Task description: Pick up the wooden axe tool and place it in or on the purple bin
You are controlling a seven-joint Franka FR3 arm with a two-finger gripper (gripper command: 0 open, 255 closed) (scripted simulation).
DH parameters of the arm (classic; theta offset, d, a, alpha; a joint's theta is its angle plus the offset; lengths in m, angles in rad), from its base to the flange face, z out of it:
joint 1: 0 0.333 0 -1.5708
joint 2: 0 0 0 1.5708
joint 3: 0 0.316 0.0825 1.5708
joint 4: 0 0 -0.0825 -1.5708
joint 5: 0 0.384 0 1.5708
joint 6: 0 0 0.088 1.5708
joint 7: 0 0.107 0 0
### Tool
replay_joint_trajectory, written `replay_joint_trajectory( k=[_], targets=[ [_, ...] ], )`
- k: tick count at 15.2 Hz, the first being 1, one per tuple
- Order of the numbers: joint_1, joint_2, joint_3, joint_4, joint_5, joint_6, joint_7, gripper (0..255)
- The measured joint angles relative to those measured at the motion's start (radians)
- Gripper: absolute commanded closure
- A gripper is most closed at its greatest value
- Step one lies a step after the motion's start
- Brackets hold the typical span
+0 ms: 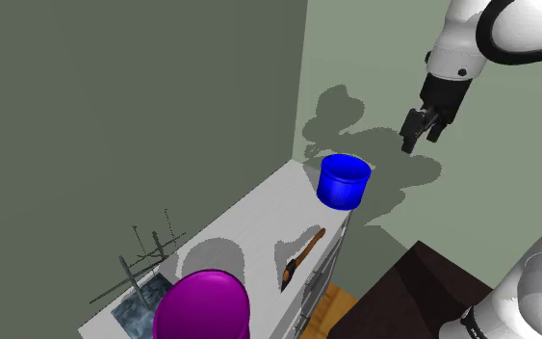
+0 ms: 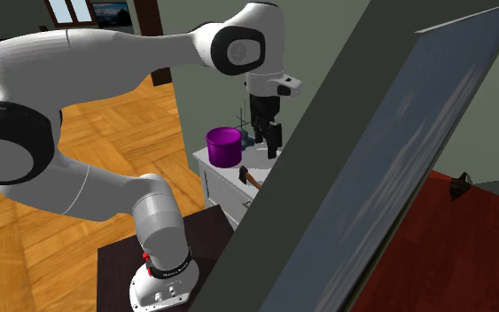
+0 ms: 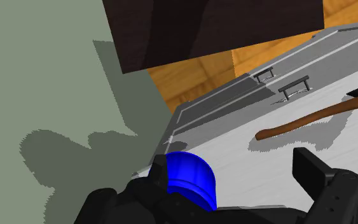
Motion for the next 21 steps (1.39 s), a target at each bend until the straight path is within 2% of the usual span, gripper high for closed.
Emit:
replay_joint_trajectory(
  k=[3,14,21],
  targets=[
    [-0.007,-0.014,0.023,-0.043,0.016,0.027,0.055,0],
    [-0.051,0.048,0.247,-0.277,0.177,0.318,0.559,0],
    [-0.096,0.241,0.417,-0.321,0.253,0.562,0.893,0]
  ],
)
